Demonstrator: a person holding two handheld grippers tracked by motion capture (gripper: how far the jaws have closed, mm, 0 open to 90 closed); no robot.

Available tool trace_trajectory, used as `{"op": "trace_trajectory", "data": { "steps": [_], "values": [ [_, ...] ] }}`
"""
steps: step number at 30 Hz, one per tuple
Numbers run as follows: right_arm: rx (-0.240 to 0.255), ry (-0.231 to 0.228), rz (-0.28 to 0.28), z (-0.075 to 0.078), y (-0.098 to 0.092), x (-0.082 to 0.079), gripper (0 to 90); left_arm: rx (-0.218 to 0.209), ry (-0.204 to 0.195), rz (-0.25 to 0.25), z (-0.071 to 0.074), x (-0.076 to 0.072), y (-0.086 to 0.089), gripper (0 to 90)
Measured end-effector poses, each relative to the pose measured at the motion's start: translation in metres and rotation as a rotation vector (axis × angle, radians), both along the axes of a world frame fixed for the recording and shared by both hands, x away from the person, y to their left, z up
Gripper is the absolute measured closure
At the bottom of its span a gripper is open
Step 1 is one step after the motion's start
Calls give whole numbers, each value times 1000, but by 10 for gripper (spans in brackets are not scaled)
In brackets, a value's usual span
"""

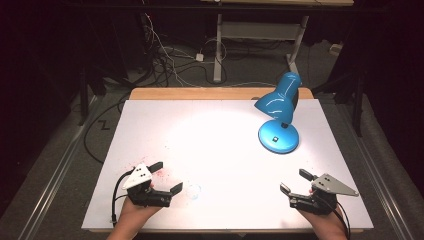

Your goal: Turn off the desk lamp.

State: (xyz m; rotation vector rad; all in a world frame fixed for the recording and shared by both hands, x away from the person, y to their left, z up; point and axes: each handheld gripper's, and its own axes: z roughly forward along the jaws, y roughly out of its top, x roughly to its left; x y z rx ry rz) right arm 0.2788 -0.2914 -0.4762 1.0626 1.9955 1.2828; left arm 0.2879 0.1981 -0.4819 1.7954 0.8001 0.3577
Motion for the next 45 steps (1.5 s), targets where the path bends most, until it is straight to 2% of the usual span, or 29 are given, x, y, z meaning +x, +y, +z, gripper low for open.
{"op": "trace_trajectory", "data": {
  "steps": [4, 6, 7, 11, 12, 13, 18, 19, 20, 21, 23, 27, 29, 37, 41, 44, 45],
  "values": [
    [1, 7, 0, 0, 0, 1, 221, 10, 2, -6, -1, 1, -1, 0],
    [2, 14, -7, 0, -1, 0, 301, 8, 1, -9, -1, 2, -2, 0],
    [2, 14, -7, 0, -1, 0, 301, 9, -1, -10, -1, 2, -2, 0],
    [4, 23, -11, 0, -2, -2, 430, 13, 1, -8, -1, 3, -2, 0],
    [6, 29, -14, 0, -2, -2, 489, 13, 3, -6, -1, 3, -2, 0],
    [6, 29, -14, 0, -2, -2, 489, 14, 4, -2, -1, 4, -2, 0],
    [11, 34, -13, 1, -3, -2, 642, 22, 20, -12, -3, 7, -2, 0],
    [16, 39, -16, 1, -3, -1, 705, 22, 19, -12, -3, 7, -3, 0],
    [16, 39, -16, 1, -3, -1, 705, 21, 18, -12, -3, 7, -3, 0],
    [11, 39, -15, 2, -4, -1, 755, 19, 21, -13, -3, 6, -3, 0],
    [10, 39, -15, 3, -4, -1, 778, 11, 27, -18, -2, 6, -3, 0],
    [-3, 39, -11, 4, -4, -1, 900, -9, 32, -33, 0, 5, 0, 0],
    [-4, 35, -11, 5, -4, 0, 900, -28, 41, -47, 1, 5, 1, 0],
    [-25, 18, -8, 8, 2, 7, 900, 22, 31, -35, -3, 5, -4, 0],
    [-31, 20, -32, 8, 6, 22, 900, 38, 17, -39, -3, 3, -5, 0],
    [-26, 36, -46, 8, 9, 39, 900, 31, 19, -40, -2, 3, -2, 0],
    [-26, 36, -46, 8, 9, 39, 900, 29, 23, -41, -2, 3, -2, 0]
  ]
}}
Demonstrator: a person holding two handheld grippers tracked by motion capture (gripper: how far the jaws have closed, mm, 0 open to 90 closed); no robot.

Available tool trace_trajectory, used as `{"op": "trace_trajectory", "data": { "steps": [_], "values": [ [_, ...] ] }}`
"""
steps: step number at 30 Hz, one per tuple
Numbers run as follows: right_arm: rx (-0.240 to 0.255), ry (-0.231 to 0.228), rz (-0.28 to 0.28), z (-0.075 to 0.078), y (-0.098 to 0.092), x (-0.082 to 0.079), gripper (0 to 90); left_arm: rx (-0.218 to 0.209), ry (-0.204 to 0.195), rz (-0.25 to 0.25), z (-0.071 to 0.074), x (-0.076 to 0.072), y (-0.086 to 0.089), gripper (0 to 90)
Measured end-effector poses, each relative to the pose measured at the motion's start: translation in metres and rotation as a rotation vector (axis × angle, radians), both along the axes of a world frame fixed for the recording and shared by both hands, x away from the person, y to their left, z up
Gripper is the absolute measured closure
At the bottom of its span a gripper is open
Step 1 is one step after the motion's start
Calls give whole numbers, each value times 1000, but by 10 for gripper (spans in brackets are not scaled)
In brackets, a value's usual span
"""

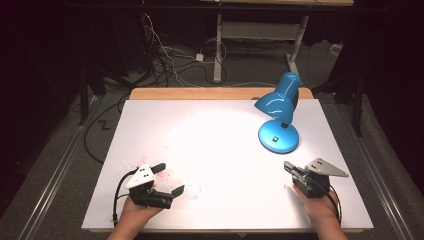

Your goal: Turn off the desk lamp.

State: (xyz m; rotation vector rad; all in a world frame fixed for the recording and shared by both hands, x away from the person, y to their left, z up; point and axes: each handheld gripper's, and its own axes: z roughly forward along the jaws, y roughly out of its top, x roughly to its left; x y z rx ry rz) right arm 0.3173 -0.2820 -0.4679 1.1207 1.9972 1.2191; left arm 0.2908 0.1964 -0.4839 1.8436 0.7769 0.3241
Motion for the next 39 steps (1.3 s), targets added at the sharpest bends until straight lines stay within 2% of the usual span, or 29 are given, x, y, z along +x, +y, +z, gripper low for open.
{"op": "trace_trajectory", "data": {
  "steps": [3, 6, 12, 28, 34, 39],
  "values": [
    [7, 10, -15, -1, 3, 15, 900, -7, 0, -3, 0, 0, 1, 0],
    [8, 11, -21, -2, 4, 22, 900, 4, -19, -19, 0, -2, 0, 0],
    [3, 3, -38, 2, 6, 41, 900, -9, -18, -20, 1, -3, 0, 0],
    [0, 1, -58, 5, 9, 66, 900, -26, -19, -13, 0, -5, 3, 0],
    [-5, -8, -74, 7, 10, 78, 900, -21, -18, -19, -1, -4, 2, 0],
    [-10, 6, -93, 6, 12, 91, 900, -20, -23, -24, -1, -4, 2, 0]
  ]
}}
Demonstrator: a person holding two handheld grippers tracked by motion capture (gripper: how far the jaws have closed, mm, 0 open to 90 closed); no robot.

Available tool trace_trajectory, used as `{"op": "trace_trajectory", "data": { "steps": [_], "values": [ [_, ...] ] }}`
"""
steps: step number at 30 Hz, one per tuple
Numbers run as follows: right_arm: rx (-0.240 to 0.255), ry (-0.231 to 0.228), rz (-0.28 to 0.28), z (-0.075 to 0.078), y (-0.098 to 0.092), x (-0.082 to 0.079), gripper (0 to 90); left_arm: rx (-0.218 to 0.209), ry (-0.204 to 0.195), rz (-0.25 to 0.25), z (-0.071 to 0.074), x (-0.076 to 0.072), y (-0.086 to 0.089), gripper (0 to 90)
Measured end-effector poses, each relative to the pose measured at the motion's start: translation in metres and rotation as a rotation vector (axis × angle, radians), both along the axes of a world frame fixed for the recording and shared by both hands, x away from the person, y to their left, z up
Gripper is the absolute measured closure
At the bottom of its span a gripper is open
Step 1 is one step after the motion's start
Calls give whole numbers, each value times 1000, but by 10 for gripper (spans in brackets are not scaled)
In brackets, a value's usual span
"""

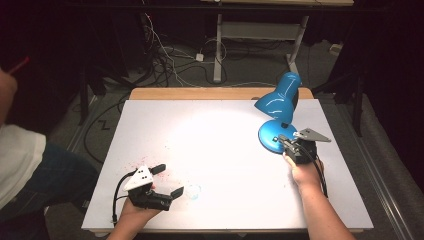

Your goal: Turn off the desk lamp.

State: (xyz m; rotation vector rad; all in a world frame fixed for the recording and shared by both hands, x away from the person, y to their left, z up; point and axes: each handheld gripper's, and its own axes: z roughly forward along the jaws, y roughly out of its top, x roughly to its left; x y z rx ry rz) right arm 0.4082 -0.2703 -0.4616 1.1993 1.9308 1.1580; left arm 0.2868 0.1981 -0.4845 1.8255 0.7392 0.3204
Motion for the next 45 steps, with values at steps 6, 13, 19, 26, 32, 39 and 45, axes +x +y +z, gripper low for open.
{"op": "trace_trajectory", "data": {
  "steps": [6, 13, 19, 26, 32, 39, 45],
  "values": [
    [-13, 15, -15, -1, 5, 11, 900, -8, -2, 6, 0, 0, 2, 0],
    [-15, 24, -26, -2, 7, 18, 900, -3, -4, 1, 0, 0, 1, 0],
    [-10, 36, -35, -4, 8, 23, 900, -1, -5, 1, 0, 0, 1, 0],
    [-14, 64, -38, -9, 7, 26, 900, 0, -6, 1, 0, 1, 1, 0],
    [-17, 70, -41, -10, 8, 26, 900, 3, -6, 2, 0, 1, 2, 0],
    [-12, 79, -33, -12, 9, 27, 900, 6, -5, 2, 0, 1, 1, 0],
    [-8, 79, -31, -12, 8, 27, 900, 5, -4, 2, 0, 1, 1, 0]
  ]
}}
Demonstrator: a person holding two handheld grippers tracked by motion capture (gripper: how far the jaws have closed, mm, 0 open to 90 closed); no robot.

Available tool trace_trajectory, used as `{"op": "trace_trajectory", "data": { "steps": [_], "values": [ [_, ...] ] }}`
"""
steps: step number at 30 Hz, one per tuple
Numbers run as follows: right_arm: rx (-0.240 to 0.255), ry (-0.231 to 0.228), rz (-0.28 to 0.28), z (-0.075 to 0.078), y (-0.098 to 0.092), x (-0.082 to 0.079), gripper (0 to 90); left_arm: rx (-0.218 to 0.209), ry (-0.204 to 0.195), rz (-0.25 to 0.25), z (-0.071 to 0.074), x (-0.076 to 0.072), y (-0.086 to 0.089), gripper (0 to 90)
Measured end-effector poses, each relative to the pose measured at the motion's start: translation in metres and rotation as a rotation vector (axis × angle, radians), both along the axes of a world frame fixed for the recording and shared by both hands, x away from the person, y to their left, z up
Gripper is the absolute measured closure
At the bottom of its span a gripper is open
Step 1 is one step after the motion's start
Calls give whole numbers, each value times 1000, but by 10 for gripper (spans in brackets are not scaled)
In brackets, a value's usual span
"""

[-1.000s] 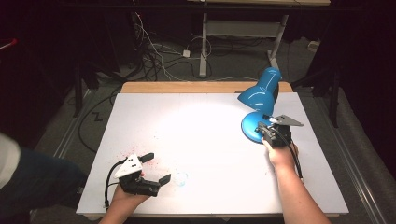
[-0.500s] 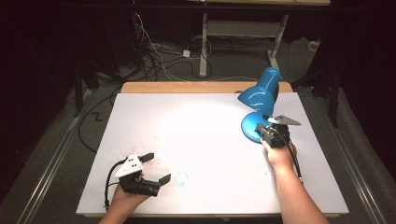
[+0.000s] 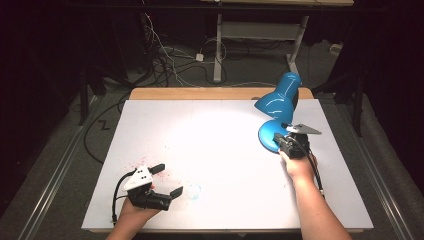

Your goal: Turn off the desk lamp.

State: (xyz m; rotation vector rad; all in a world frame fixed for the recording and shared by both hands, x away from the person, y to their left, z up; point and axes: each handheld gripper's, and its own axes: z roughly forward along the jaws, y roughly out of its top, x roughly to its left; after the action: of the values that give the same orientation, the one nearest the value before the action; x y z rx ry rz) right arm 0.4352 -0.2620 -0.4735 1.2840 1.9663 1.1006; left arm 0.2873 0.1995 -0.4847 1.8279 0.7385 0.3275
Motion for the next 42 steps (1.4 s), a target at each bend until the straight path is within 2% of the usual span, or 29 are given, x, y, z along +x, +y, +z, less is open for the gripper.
{"op": "trace_trajectory", "data": {
  "steps": [11, 38, 40, 41, 42],
  "values": [
    [8, 9, 8, 0, -2, 0, 900, 0, 1, -2, 0, 0, 0, 0],
    [14, -2, 14, -2, -2, 1, 900, 5, 0, -6, 0, 0, -1, 0],
    [11, 0, 5, -3, -2, 1, 900, 5, 0, -5, 0, 0, 0, 0],
    [-11, -9, -24, -4, -2, 1, 900, 5, 0, -4, 0, 0, 0, 0],
    [20, -2, -19, -4, -6, 2, 900, 4, -1, -4, 0, 0, 0, 0]
  ]
}}
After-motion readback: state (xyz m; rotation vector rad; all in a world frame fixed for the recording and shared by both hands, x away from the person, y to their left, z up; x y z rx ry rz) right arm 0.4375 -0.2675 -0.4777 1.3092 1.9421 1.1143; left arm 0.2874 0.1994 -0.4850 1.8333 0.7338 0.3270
